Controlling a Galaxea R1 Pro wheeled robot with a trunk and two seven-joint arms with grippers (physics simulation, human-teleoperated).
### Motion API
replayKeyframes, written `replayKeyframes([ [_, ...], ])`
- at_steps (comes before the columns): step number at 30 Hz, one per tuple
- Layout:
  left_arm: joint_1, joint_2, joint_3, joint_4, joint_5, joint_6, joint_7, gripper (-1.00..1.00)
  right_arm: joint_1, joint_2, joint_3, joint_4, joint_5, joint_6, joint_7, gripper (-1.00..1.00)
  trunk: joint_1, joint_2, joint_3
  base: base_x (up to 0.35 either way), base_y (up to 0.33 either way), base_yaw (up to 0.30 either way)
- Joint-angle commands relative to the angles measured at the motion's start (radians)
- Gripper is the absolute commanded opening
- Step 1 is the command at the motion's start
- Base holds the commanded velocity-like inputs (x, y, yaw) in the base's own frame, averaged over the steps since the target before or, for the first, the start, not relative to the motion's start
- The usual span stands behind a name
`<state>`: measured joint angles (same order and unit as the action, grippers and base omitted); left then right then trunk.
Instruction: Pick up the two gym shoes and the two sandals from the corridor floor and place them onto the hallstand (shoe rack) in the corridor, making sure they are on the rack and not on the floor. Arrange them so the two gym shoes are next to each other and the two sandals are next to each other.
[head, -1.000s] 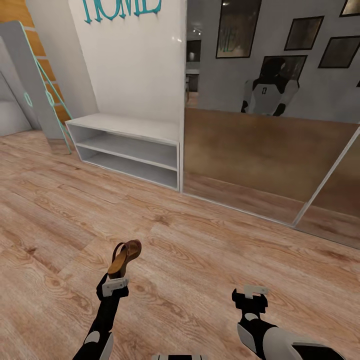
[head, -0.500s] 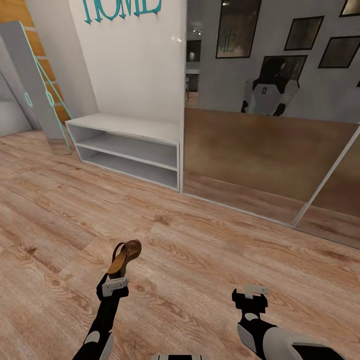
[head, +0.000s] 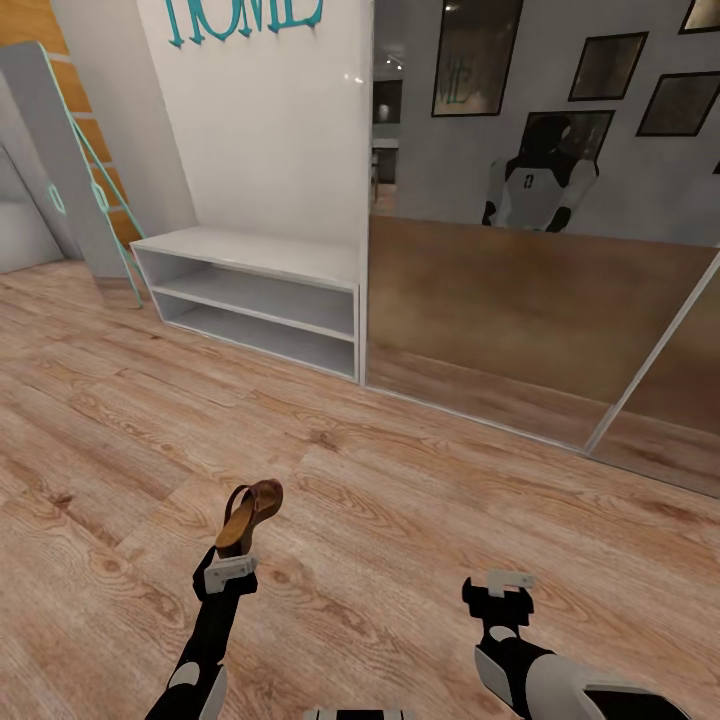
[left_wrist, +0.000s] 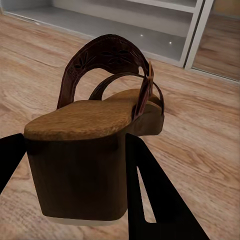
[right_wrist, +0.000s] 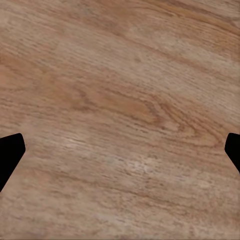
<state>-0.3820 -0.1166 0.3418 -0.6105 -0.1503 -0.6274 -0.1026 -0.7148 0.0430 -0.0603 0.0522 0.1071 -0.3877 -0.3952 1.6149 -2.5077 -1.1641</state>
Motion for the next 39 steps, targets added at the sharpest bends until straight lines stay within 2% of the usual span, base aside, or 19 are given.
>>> replayKeyframes([
  [1, 0.000, 0.000, 0.000, 0.000, 0.000, 0.000, 0.000, -1.00, 0.000, 0.000, 0.000, 0.000, 0.000, 0.000, 0.001, 1.00, 0.000, 0.000, 0.000, 0.000, 0.000, 0.000],
  [7, 0.000, 0.000, 0.000, -0.001, 0.000, 0.000, 0.000, -1.00, 0.000, -0.001, -0.001, 0.000, 0.000, 0.002, 0.004, 1.00, 0.000, 0.000, 0.000, 0.000, 0.000, 0.000],
  [8, 0.000, 0.000, 0.000, -0.001, 0.000, 0.000, 0.000, -1.00, -0.001, -0.004, -0.001, 0.000, 0.000, 0.022, 0.003, 1.00, 0.000, 0.000, 0.000, 0.000, 0.000, 0.000],
  [9, 0.000, 0.000, -0.001, -0.008, 0.001, 0.000, 0.001, -1.00, -0.002, -0.227, -0.006, -0.082, -0.009, 0.606, 0.113, 1.00, 0.000, 0.000, 0.000, 0.000, 0.000, 0.000],
  [10, 0.000, 0.000, -0.001, -0.010, 0.001, 0.000, 0.001, -1.00, -0.002, -0.254, -0.007, -0.083, -0.010, 0.633, 0.151, 1.00, 0.000, 0.000, 0.000, 0.000, 0.000, 0.000],
  [11, 0.000, 0.000, 0.000, -0.019, 0.001, -0.001, 0.001, -1.00, -0.002, -0.305, -0.006, -0.067, -0.009, 0.672, 0.227, 1.00, 0.000, 0.000, 0.000, 0.000, 0.000, 0.000],
  [12, 0.000, 0.000, 0.001, -0.049, 0.001, -0.001, 0.001, -1.00, 0.002, -0.343, -0.006, -0.037, -0.008, 0.696, 0.292, 1.00, 0.000, 0.000, 0.000, 0.000, 0.000, 0.000],
  [13, 0.000, 0.000, 0.003, -0.212, 0.003, 0.000, 0.000, -1.00, 0.107, -0.361, -0.005, -0.010, -0.008, 0.696, 0.381, 1.00, 0.000, 0.000, 0.000, 0.000, 0.000, 0.000],
  [17, 0.000, 0.000, 0.003, -0.314, 0.003, 0.000, 0.000, -1.00, 0.147, -0.333, -0.006, -0.003, -0.007, 0.647, 0.402, 1.00, 0.000, 0.000, 0.000, 0.000, 0.000, 0.000],
  [19, 0.000, 0.000, 0.003, -0.336, 0.002, 0.000, 0.000, -1.00, 0.156, -0.328, -0.006, -0.002, -0.007, 0.634, 0.405, 1.00, 0.000, 0.000, 0.000, 0.000, 0.000, 0.000],
  [22, 0.000, 0.000, 0.003, -0.351, 0.002, -0.001, 0.001, -1.00, 0.168, -0.326, -0.007, -0.001, -0.007, 0.613, 0.406, 1.00, 0.000, 0.000, 0.000, 0.000, 0.000, 0.000],
  [30, 0.000, 0.000, 0.003, -0.387, 0.002, 0.000, 0.002, -1.00, 0.217, -0.331, -0.007, 0.001, -0.007, 0.474, 0.407, 1.00, 0.000, 0.000, 0.000, 0.000, 0.000, 0.000],
  [35, 0.000, 0.000, 0.003, -0.393, 0.002, 0.000, 0.003, -1.00, 0.229, -0.332, -0.007, 0.001, -0.007, 0.450, 0.407, 1.00, 0.000, 0.000, 0.000, 0.000, 0.000, 0.000],
  [39, 0.000, 0.000, 0.003, -0.393, 0.002, 0.000, 0.003, -1.00, 0.232, -0.332, -0.007, 0.001, -0.007, 0.468, 0.407, 1.00, 0.000, 0.000, 0.000, 0.000, 0.000, 0.000],
])
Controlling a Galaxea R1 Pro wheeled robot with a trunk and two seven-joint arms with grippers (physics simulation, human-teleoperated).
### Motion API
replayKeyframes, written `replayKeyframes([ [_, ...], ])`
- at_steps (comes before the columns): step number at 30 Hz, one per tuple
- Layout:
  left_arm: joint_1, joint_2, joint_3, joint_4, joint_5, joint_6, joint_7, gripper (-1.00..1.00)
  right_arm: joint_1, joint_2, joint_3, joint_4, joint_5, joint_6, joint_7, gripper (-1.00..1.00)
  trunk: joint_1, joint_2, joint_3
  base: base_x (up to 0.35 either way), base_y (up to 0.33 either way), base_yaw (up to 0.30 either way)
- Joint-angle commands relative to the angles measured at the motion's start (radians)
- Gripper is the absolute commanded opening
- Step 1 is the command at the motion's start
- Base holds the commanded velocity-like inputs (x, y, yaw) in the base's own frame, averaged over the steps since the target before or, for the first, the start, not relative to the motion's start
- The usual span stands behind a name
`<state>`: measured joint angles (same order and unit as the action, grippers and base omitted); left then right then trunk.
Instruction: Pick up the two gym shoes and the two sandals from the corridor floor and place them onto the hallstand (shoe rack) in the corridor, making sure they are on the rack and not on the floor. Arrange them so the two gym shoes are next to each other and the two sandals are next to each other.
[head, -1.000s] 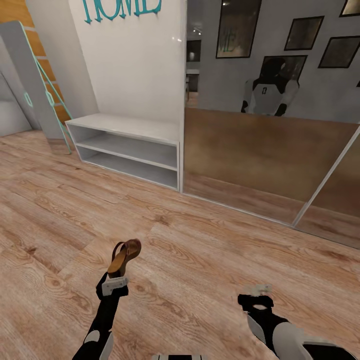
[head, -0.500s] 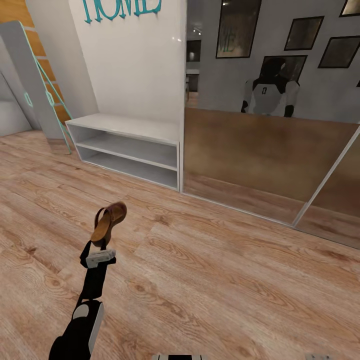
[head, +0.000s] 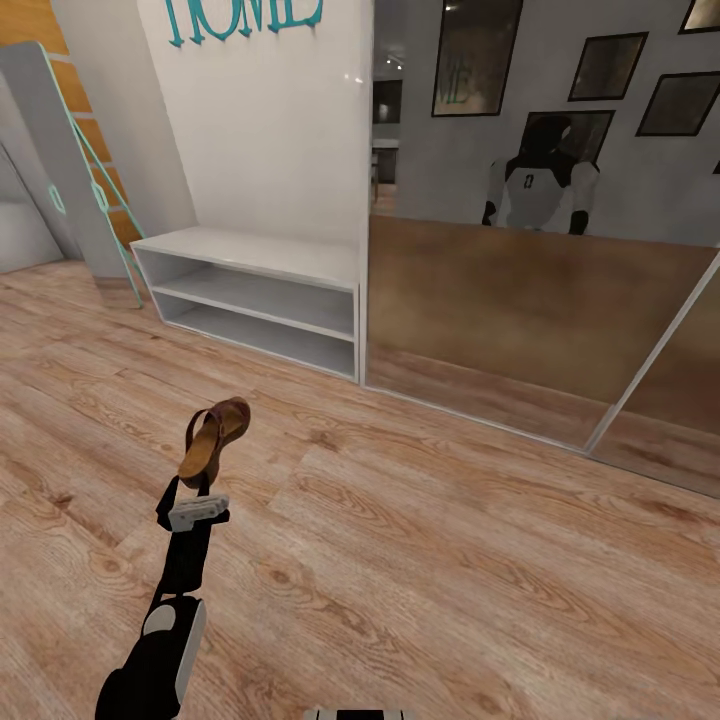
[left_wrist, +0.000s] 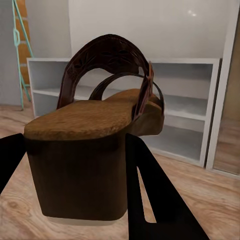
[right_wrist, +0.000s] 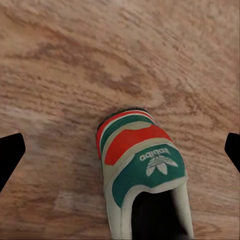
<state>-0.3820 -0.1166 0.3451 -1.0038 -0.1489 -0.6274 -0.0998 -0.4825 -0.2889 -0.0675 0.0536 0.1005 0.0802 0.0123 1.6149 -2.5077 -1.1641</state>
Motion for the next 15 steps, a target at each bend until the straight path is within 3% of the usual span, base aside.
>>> replayKeyframes([
  [1, 0.000, 0.000, 0.000, 0.000, 0.000, 0.000, 0.000, -1.00, 0.000, 0.000, 0.000, 0.000, 0.000, 0.008, 0.000, 1.00, 0.000, 0.000, 0.000, 0.000, 0.000, 0.000],
  [15, 0.000, 0.000, 0.000, 0.055, 0.000, 0.000, 0.000, -1.00, 0.040, 0.012, 0.003, 0.000, 0.004, 0.047, 0.001, 1.00, 0.000, 0.000, 0.000, 0.000, 0.000, 0.000],
])
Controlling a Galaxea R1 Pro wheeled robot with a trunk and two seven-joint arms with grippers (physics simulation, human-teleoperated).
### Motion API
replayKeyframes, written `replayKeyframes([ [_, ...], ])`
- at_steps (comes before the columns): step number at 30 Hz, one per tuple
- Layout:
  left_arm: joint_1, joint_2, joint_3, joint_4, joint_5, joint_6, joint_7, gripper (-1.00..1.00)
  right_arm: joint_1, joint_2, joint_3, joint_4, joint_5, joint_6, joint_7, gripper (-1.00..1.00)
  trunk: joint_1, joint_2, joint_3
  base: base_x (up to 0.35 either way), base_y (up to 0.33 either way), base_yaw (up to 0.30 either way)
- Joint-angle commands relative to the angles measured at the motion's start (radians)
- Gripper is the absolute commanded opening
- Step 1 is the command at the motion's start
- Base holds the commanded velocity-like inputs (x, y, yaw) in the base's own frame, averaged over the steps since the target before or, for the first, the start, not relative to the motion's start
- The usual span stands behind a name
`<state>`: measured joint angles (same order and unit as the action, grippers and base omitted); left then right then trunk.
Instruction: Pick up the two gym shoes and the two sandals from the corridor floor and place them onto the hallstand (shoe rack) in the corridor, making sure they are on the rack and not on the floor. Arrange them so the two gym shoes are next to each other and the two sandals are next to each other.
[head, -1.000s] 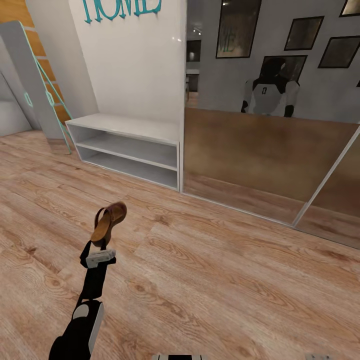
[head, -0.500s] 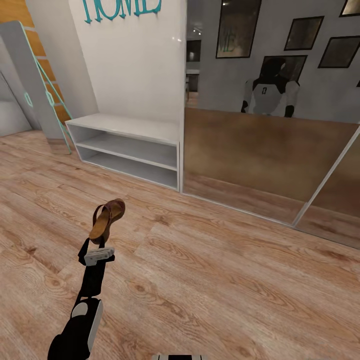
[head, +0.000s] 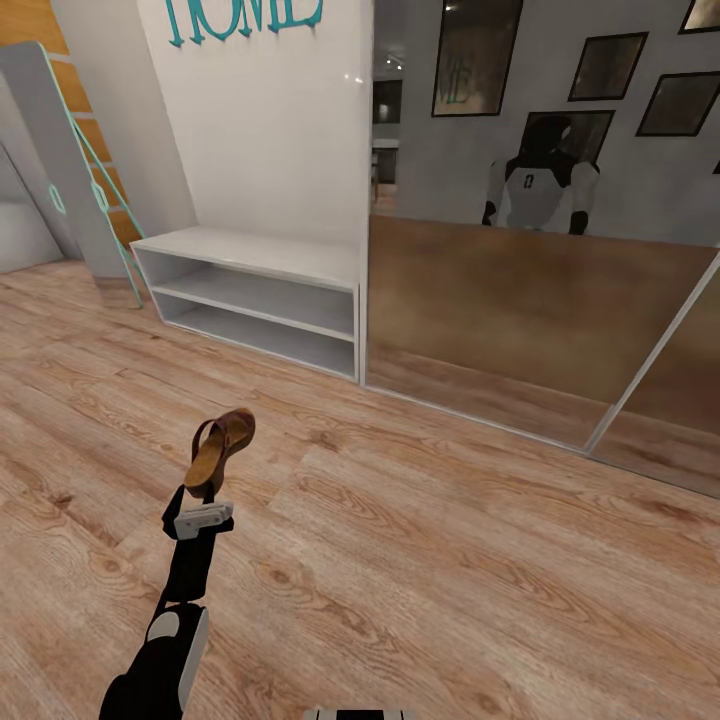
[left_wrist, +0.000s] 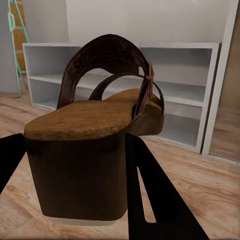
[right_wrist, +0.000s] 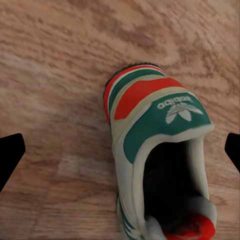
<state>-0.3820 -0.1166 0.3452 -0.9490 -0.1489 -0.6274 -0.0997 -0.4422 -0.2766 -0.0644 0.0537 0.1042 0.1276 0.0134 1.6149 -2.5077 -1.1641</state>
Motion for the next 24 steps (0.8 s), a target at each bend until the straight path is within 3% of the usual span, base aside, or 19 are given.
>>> replayKeyframes([
  [1, 0.000, 0.000, 0.000, 0.000, 0.000, 0.000, 0.000, -1.00, 0.000, 0.000, 0.000, 0.000, 0.000, 0.000, 0.000, 1.00, 0.000, 0.000, 0.000, 0.000, 0.000, 0.000],
  [17, 0.000, 0.000, 0.000, 0.001, 0.000, 0.000, 0.000, -1.00, 0.020, -0.006, 0.001, 0.000, 0.001, 0.000, -0.001, 1.00, 0.002, -0.001, -0.015, 0.000, 0.000, 0.000],
  [24, 0.000, 0.000, 0.000, 0.001, 0.000, 0.000, 0.000, -1.00, 0.034, -0.035, 0.001, 0.000, 0.002, 0.000, -0.001, 1.00, 0.002, -0.001, -0.015, 0.000, 0.000, 0.000],
])
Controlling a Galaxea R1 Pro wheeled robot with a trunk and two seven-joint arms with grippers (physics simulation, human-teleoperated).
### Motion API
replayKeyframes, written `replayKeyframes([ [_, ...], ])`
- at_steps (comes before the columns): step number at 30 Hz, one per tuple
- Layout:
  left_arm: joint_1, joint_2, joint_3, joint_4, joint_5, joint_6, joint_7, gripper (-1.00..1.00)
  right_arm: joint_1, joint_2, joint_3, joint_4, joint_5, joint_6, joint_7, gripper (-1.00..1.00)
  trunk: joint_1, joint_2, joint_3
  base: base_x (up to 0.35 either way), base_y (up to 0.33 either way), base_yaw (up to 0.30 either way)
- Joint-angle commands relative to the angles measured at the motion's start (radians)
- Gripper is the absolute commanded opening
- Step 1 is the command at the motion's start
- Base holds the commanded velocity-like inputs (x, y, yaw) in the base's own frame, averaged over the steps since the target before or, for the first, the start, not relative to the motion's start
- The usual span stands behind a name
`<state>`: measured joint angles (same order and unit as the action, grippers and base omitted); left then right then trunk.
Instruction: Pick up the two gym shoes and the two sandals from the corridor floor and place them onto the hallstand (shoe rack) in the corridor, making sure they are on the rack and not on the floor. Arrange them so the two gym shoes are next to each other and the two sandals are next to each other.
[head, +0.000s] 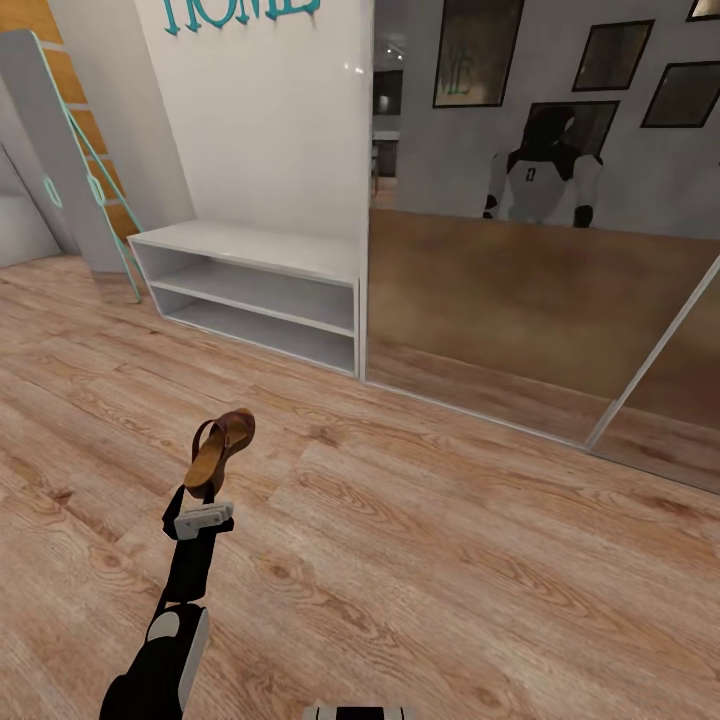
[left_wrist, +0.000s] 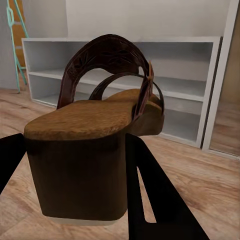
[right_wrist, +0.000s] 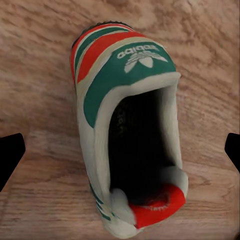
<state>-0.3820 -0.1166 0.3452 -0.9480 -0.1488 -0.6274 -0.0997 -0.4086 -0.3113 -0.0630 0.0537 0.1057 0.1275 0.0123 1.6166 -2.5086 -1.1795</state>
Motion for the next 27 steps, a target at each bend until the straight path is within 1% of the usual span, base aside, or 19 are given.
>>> replayKeyframes([
  [1, 0.000, 0.000, 0.000, 0.000, 0.000, 0.000, 0.000, -1.00, 0.003, -0.011, 0.000, 0.000, 0.000, 0.000, 0.000, 1.00, 0.000, 0.000, 0.000, 0.000, 0.000, 0.000],
  [7, 0.000, 0.000, 0.000, 0.000, 0.000, 0.000, 0.000, -1.00, 0.009, -0.020, 0.000, 0.000, 0.000, 0.000, 0.000, 1.00, 0.003, -0.001, -0.023, 0.000, 0.000, 0.000],
  [10, 0.000, 0.000, 0.000, 0.000, 0.000, 0.000, 0.000, -1.00, 0.011, -0.022, 0.000, 0.000, 0.000, 0.000, 0.001, 1.00, 0.003, -0.001, -0.023, 0.000, 0.000, 0.000],
  [16, 0.000, 0.000, 0.000, 0.001, 0.000, 0.000, 0.000, -1.00, 0.012, -0.016, 0.002, 0.000, 0.002, 0.000, 0.003, 1.00, 0.003, -0.001, -0.023, 0.000, 0.000, 0.000],
  [19, 0.000, 0.000, 0.000, 0.001, 0.000, 0.000, -0.001, -1.00, 0.011, -0.014, 0.003, 0.000, 0.002, 0.000, 0.003, 1.00, 0.004, -0.002, -0.035, 0.000, 0.000, 0.000],
  [22, 0.000, 0.000, 0.000, 0.001, 0.000, 0.000, -0.001, -1.00, 0.011, -0.011, 0.003, 0.000, 0.002, 0.000, 0.003, 1.00, 0.004, -0.002, -0.035, 0.000, 0.000, 0.000],
  [27, 0.000, 0.000, 0.000, 0.001, 0.000, 0.000, -0.001, -1.00, 0.011, -0.008, 0.002, 0.000, 0.002, 0.000, 0.003, 1.00, 0.006, -0.003, -0.054, 0.000, 0.000, 0.000],
])
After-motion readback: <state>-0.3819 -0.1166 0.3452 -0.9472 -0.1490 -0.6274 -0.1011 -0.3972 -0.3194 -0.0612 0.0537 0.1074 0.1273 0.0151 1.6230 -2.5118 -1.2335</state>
